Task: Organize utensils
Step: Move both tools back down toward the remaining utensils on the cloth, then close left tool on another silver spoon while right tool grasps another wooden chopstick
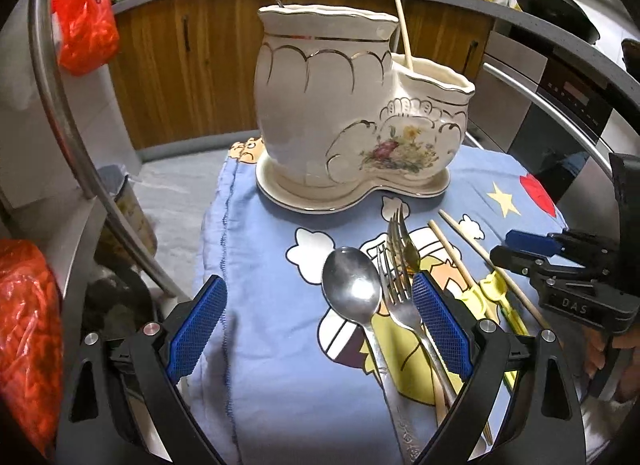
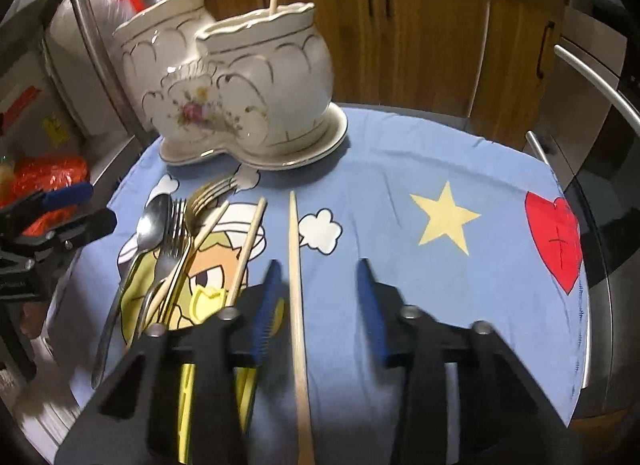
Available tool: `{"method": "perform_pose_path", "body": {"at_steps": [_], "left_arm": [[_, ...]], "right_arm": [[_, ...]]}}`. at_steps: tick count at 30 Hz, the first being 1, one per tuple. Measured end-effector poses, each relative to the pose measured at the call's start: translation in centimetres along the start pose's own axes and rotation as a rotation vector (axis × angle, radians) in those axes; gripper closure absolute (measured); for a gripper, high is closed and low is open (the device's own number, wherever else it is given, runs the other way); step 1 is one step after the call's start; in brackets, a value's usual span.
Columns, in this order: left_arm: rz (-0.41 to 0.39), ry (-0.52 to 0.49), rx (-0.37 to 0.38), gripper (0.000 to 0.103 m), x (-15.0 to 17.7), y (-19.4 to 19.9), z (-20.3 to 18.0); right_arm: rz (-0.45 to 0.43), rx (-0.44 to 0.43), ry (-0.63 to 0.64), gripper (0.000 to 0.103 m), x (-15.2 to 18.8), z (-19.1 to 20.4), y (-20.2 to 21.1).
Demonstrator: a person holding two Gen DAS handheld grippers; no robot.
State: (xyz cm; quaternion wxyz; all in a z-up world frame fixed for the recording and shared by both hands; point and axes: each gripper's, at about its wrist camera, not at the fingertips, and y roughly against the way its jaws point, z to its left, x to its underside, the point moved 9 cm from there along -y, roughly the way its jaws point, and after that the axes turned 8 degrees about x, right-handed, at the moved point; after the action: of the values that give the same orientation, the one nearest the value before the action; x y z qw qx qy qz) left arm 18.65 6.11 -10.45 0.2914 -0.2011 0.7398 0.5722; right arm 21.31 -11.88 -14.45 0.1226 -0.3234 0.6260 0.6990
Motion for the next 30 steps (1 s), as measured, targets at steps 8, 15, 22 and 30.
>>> {"method": "perform_pose_path", "body": {"at_steps": [8,15,22,30], "left_arm": [[0.005,-0.003,0.001,0.01,0.0,-0.2,-0.4],[0.008,-0.018,0.0,0.01,0.1,-0.3,-0.8],[0.018,-0.004,-0.008,0.01,0.3,-0.6,0.1],[0.051,0.017,0.007,0.011,0.9,-1.0,0.6]], "right_arm": [[0.02,-0.008,0.026,0.087,0.0,0.7,-0.9],[0.007,0.011,0.057,0.089,-0.7,1.3,-1.7],[0.014,-0.012,0.039,0.097,-1.0,1.2,-2.0],[-0.101,-0.03,-0.034,0.097,-2.7,-0.3,0.8]]}}
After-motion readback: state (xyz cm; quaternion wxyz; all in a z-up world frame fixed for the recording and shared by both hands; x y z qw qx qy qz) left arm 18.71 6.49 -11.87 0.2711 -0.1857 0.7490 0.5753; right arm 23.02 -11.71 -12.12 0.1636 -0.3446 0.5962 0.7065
